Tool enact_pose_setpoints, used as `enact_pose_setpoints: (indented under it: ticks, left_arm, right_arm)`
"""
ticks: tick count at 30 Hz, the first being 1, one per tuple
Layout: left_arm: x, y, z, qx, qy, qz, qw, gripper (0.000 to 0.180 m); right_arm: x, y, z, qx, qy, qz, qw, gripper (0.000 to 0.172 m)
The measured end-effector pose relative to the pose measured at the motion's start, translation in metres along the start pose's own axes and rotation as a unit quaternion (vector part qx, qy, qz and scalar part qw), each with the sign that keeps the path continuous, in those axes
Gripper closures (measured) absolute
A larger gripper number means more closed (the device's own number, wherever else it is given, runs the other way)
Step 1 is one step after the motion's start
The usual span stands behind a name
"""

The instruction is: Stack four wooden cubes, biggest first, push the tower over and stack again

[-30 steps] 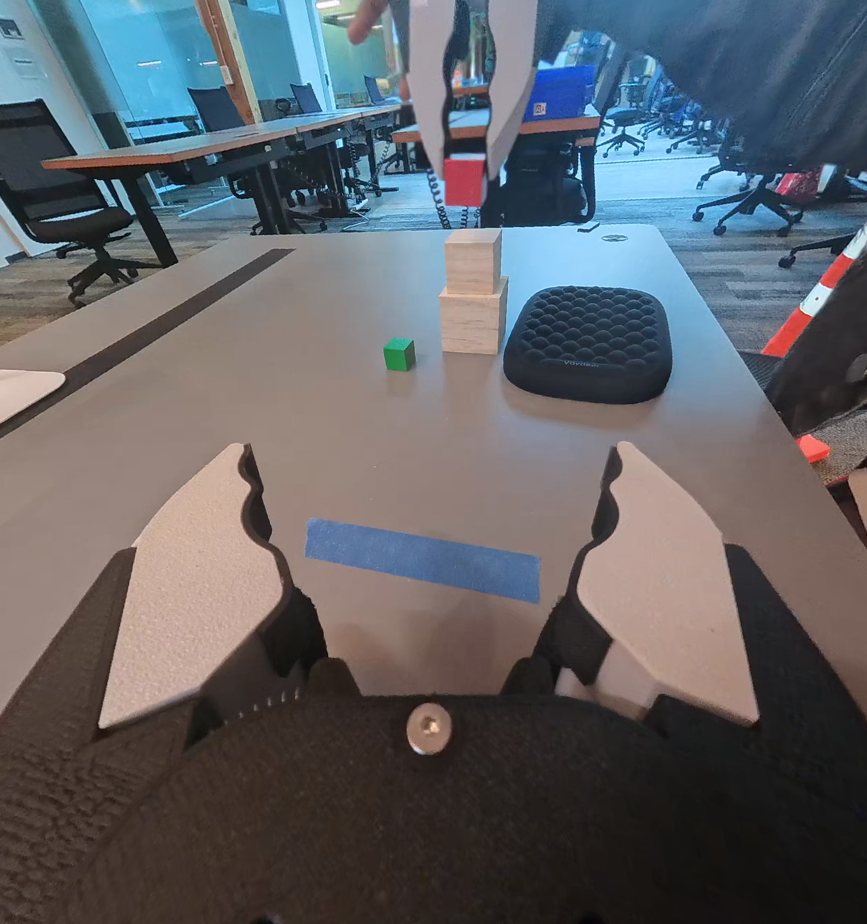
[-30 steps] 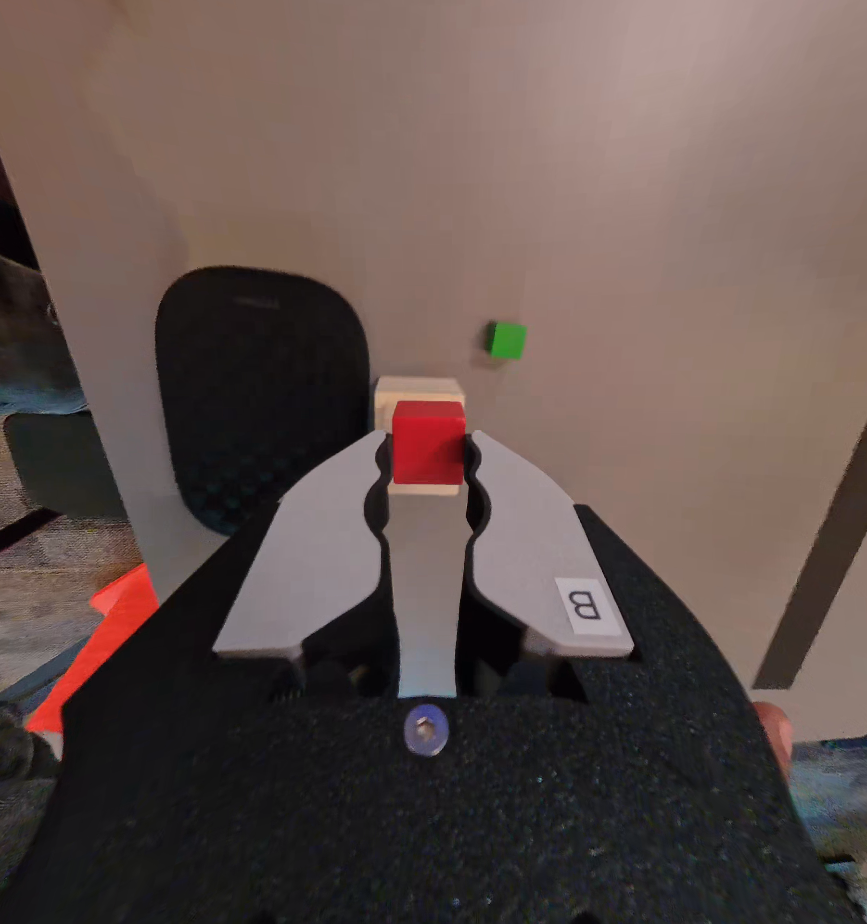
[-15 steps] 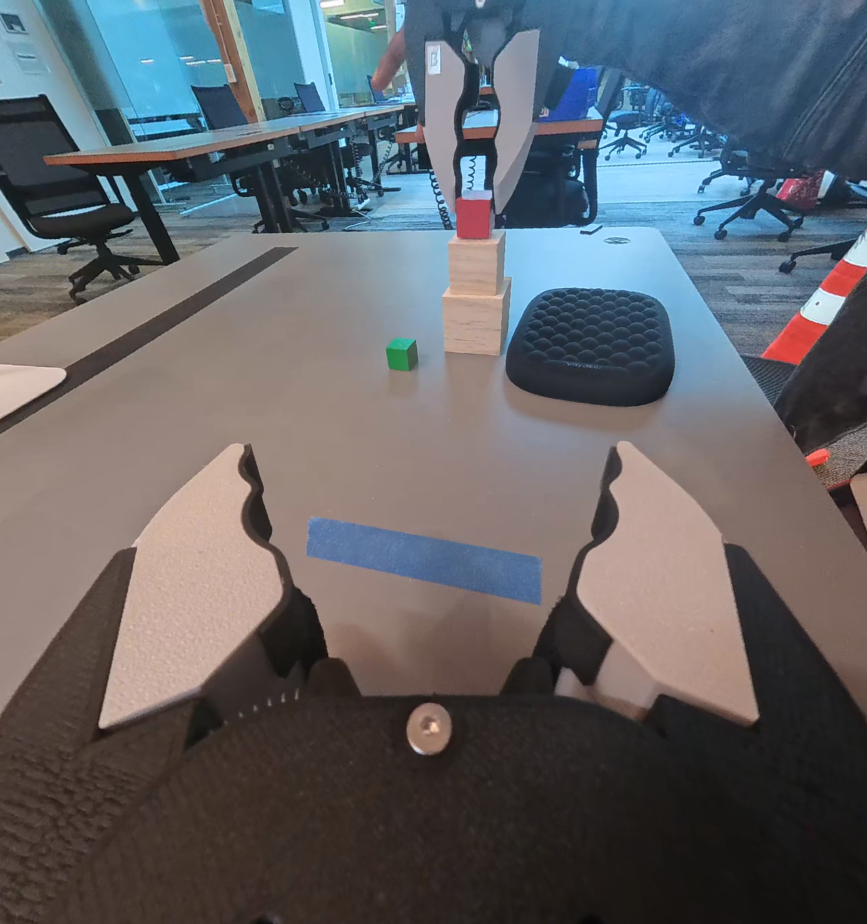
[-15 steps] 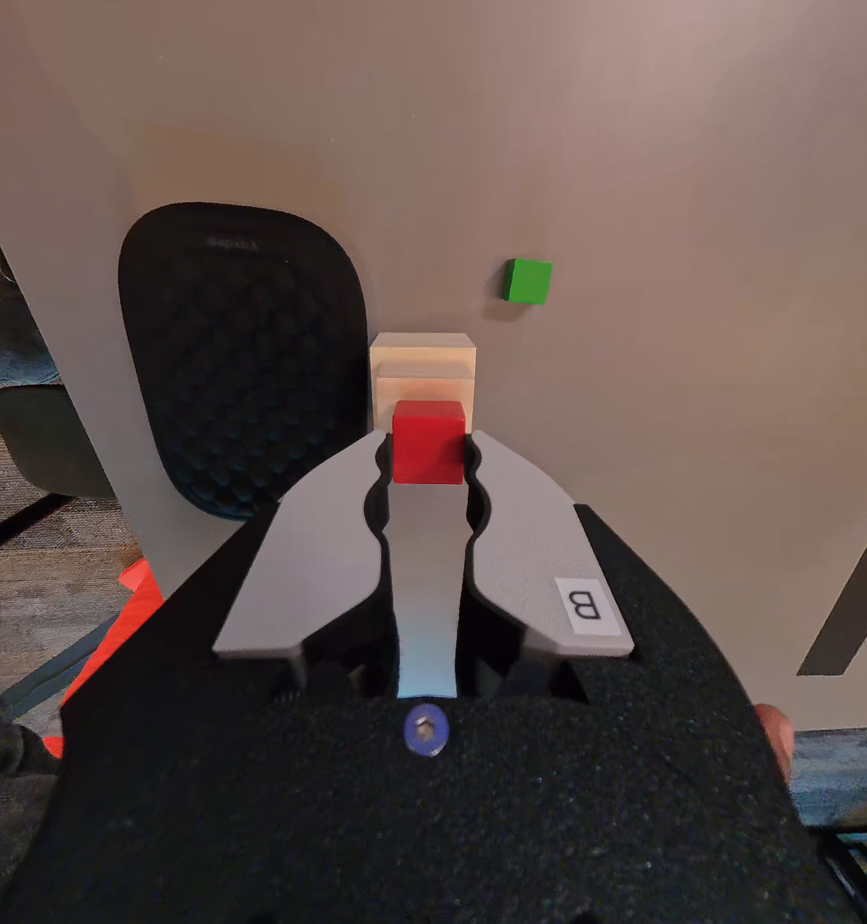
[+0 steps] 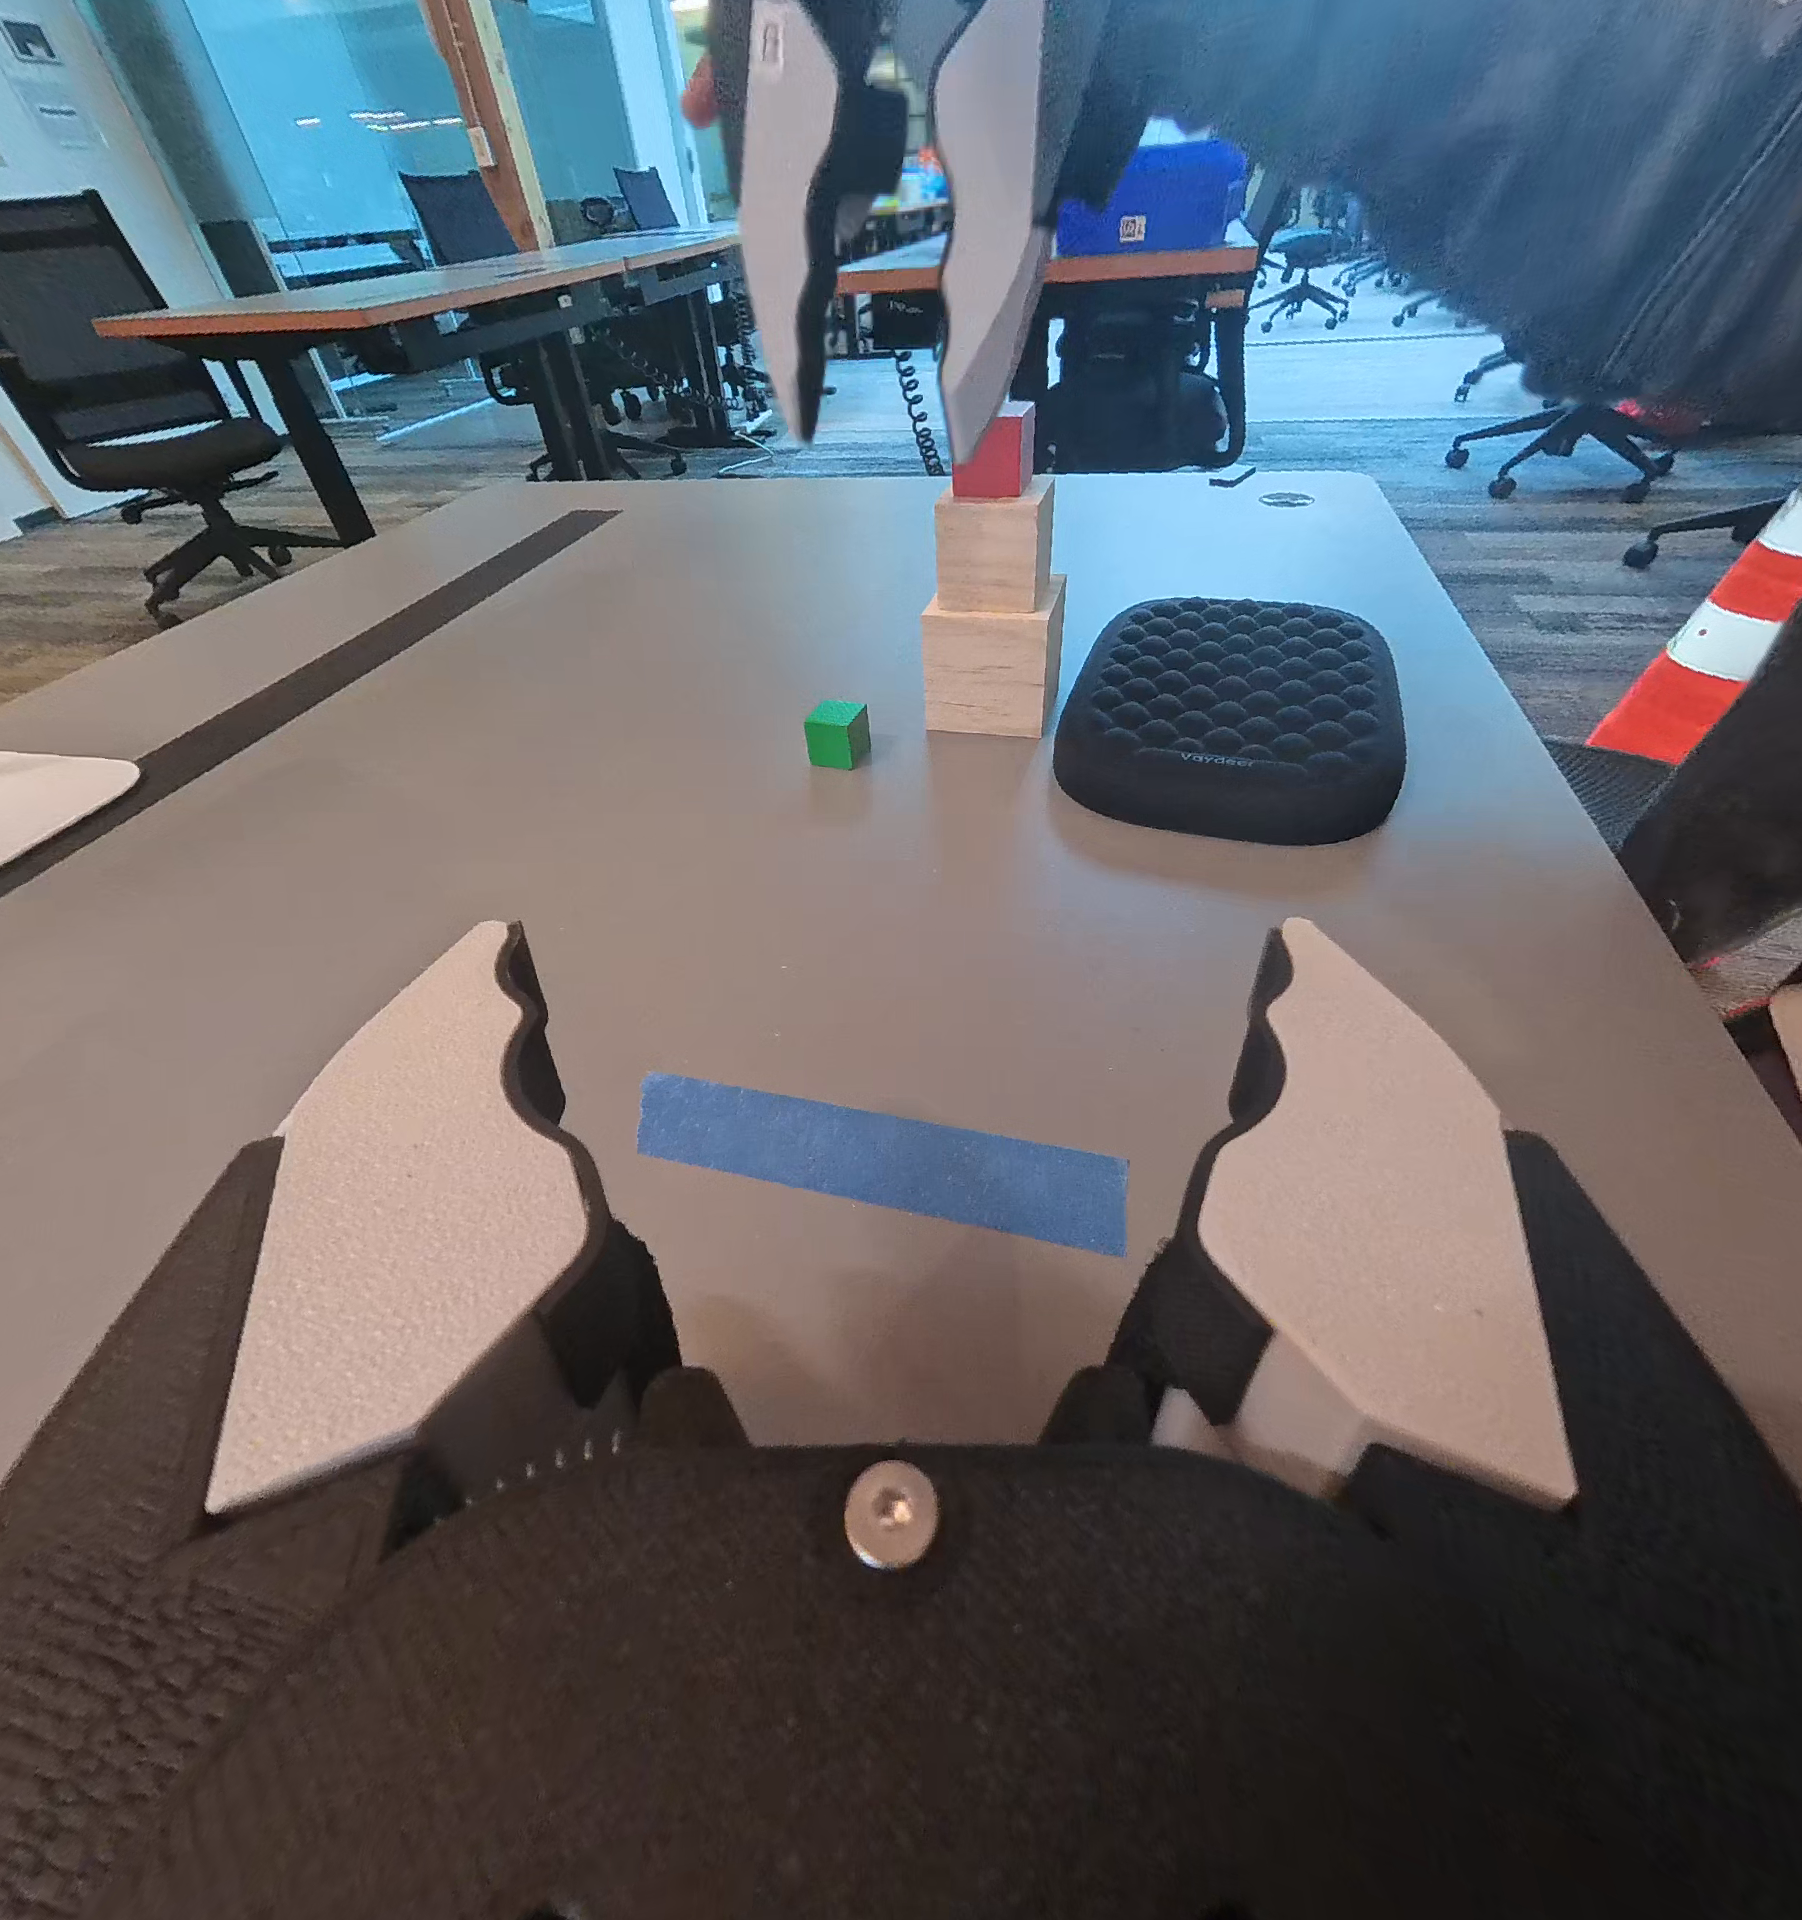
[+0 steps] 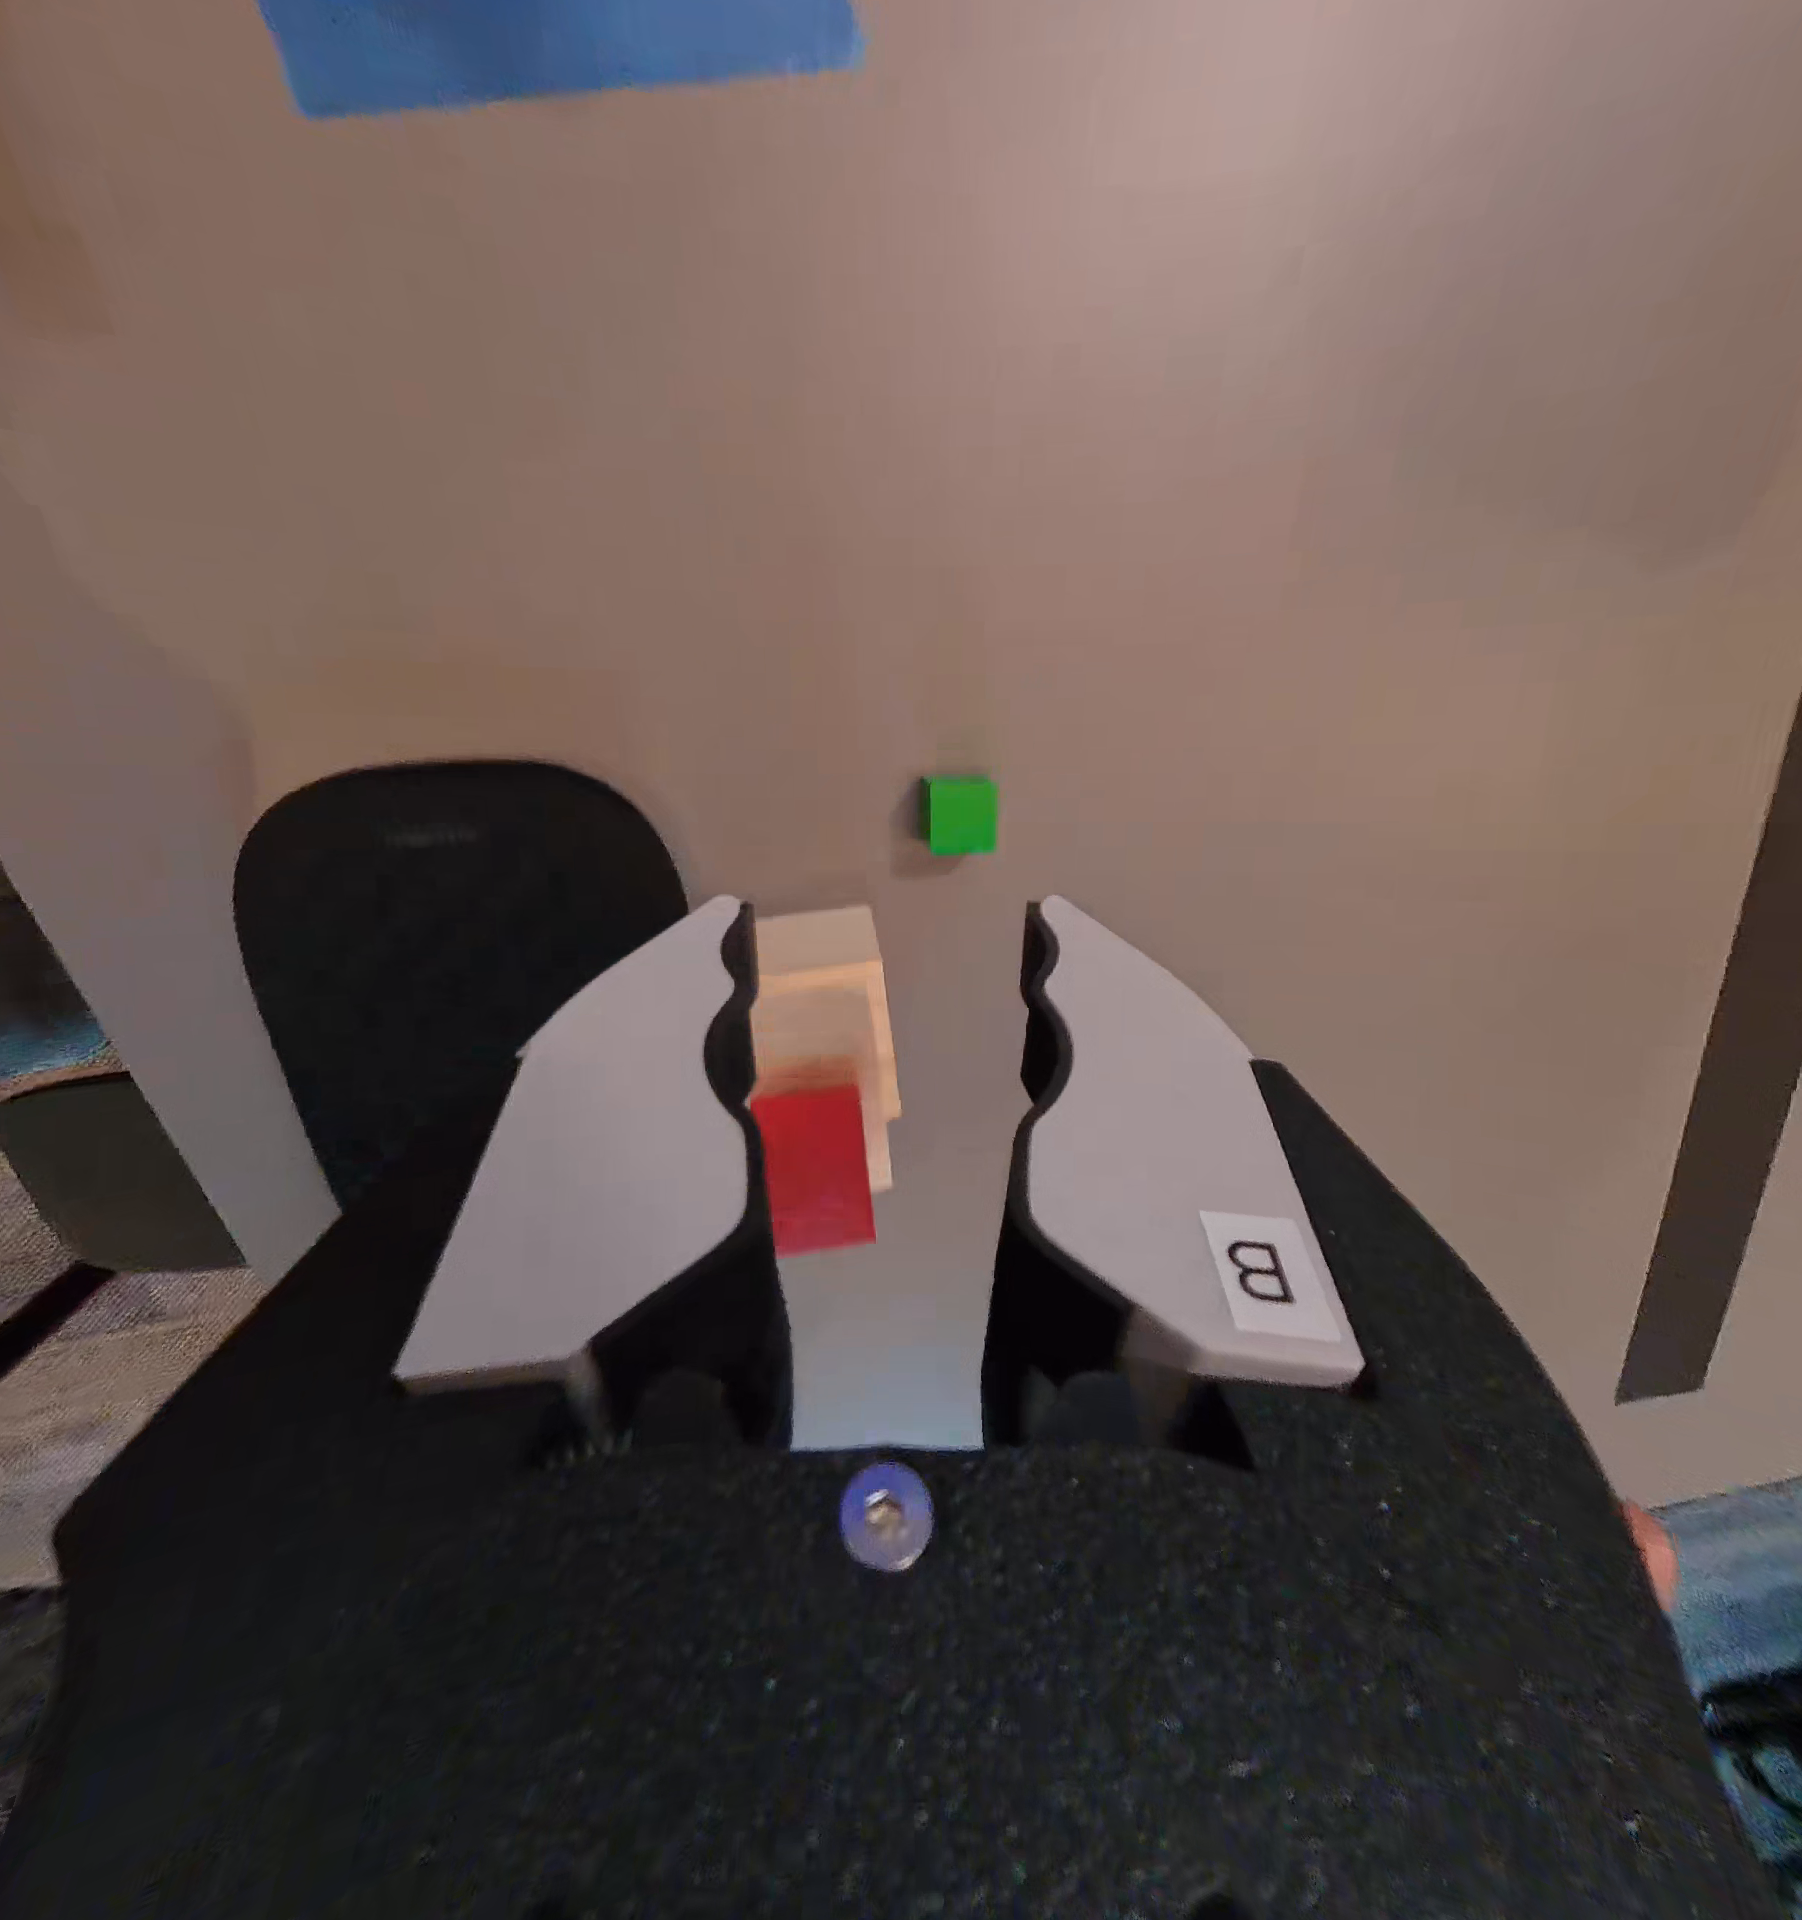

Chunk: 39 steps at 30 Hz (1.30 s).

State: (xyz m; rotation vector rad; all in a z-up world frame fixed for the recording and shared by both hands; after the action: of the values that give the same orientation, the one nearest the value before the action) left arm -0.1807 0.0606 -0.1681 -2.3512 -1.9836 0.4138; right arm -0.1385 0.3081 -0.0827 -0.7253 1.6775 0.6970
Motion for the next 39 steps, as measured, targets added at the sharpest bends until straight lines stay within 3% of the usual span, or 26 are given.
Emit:
enact_pose_setpoints:
  ticks: [7, 14, 18, 22, 27, 32, 39]
  left_arm:
    - [0.0, 0.0, 0.0, 0.001, 0.0, 0.0, 1.0, 0.054]
    - [0.0, -0.001, 0.0, -0.001, -0.001, -0.001, 1.0, 0.054]
    - [0.0, 0.0, 0.001, 0.001, -0.004, 0.0, 1.0, 0.054]
    - [-0.001, -0.002, 0.001, -0.006, -0.001, -0.003, 1.0, 0.054]
    - [-0.001, -0.001, 0.001, -0.003, -0.001, -0.003, 1.0, 0.054]
    - [0.0, -0.001, 0.001, 0.0, -0.003, -0.002, 1.0, 0.054]
    - [0.0, 0.0, 0.001, 0.003, -0.005, -0.002, 1.0, 0.054]
  right_arm:
    - [0.074, 0.015, -0.01, 0.027, -0.172, -0.007, 0.985, 0.123]
    - [0.105, 0.022, -0.002, 0.033, -0.216, 0.004, 0.976, 0.134]
    - [0.111, 0.021, -0.001, 0.019, -0.213, -0.001, 0.977, 0.15]
    - [0.091, 0.015, -0.01, 0.005, -0.18, -0.005, 0.984, 0.15]
    - [0.023, 0.003, -0.016, -0.012, -0.118, -0.01, 0.993, 0.15]
    - [-0.034, -0.004, 0.006, -0.013, -0.138, -0.006, 0.99, 0.15]
    - [-0.03, -0.008, 0.037, -0.035, -0.208, -0.018, 0.977, 0.15]
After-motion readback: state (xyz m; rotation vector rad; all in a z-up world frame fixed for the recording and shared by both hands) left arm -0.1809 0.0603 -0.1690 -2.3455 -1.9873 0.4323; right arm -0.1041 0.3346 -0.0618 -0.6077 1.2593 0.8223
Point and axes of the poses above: each gripper's, where its closed fingertips meet, x out along the fingers, z out of its underside, y = z × x across the jaws, the point moved 7 cm from there along -x, back along the fingers, and after that the axes turned 8 degrees about x, right-handed, at the moved point
